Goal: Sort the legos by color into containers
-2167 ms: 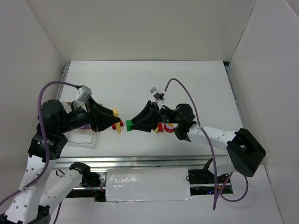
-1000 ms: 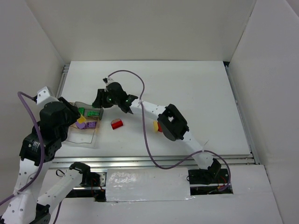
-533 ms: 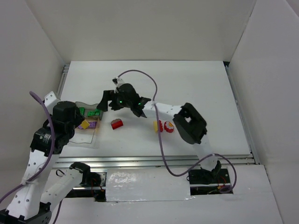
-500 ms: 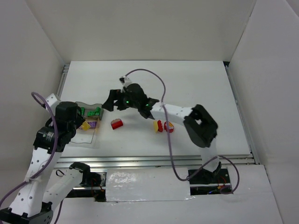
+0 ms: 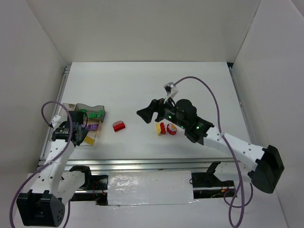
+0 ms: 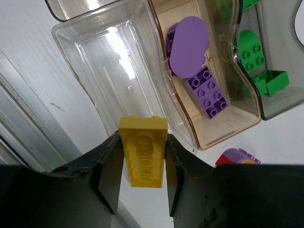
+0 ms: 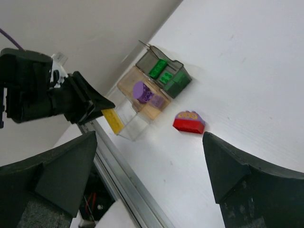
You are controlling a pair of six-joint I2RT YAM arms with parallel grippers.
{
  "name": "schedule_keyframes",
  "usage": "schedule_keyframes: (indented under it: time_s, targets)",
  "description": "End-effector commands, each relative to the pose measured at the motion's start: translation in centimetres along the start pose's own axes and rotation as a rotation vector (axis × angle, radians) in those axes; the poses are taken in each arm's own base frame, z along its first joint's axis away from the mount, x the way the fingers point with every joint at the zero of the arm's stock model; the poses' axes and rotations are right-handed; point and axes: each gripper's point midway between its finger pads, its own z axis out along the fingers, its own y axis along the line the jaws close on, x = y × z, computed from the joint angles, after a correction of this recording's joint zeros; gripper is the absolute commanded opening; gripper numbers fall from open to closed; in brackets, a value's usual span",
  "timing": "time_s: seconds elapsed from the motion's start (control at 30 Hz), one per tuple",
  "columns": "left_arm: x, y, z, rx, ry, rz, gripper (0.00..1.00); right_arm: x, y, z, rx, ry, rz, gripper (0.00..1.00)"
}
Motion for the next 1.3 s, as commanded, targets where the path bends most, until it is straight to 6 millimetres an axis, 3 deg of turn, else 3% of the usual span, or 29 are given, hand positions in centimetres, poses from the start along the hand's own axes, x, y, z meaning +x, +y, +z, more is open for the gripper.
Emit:
schedule_keyframes:
  time_s: [0.0,0.13,0.3,0.4,0.43,0.53,0.63,0.8,0.9,1.0,1.13,1.23,1.27]
  targets:
    - [-1.7,-1.3,0.9,0.024,-0.088,-0.090,0.00,-0.5,-1.2,-2.7,0.050,-0.031,-0.064,1.00]
    - [-2.4,-1.2,1.5,0.025,-0.119,-0.139,0.01,-1.5,-0.8,-4.3,0.042,-0.072,-0.066,1.00]
    - [-2.5,-0.2,2.2,-0.016,-0.135,-0.139,0.15,-1.3,-0.8,-4.0,0.039,-0.058,-0.064,1.00]
    - [-1.9,0.1,2.9,-0.014,-0.119,-0.134,0.36,-1.1,-0.7,-3.6,0.031,-0.044,-0.067,1.00]
    - [-1.9,-0.1,3.0,-0.005,-0.117,-0.137,0.58,-1.2,-0.6,-3.5,0.030,-0.041,-0.067,1.00]
    - [-1.6,0.1,3.0,-0.006,-0.106,-0.144,0.87,-0.9,-0.9,-3.0,0.043,-0.019,-0.070,1.00]
    - [-2.0,-0.1,2.7,-0.002,-0.113,-0.136,0.99,-0.8,-1.3,-2.8,0.068,-0.009,-0.073,1.00]
    - [-3.2,-1.2,1.4,0.054,-0.130,-0.101,0.99,0.7,-4.9,-1.8,0.278,0.094,-0.051,1.00]
    - [-4.0,-3.5,0.0,0.177,-0.133,-0.017,1.00,3.8,-9.9,-1.5,0.520,0.216,-0.062,1.00]
    - [-4.2,-5.8,-1.8,0.299,-0.105,0.126,1.00,6.4,-12.5,-2.0,0.608,0.314,-0.060,1.00]
    - [-3.0,-9.6,-5.0,0.492,-0.002,0.321,0.99,9.1,-14.5,-2.3,0.670,0.404,-0.076,1.00]
    - [-2.6,-10.3,-6.5,0.539,0.023,0.459,0.99,10.8,-15.7,-2.2,0.696,0.471,-0.090,1.00]
    - [-1.6,-10.7,-7.3,0.583,0.053,0.506,1.00,11.0,-16.0,-2.1,0.705,0.479,-0.091,1.00]
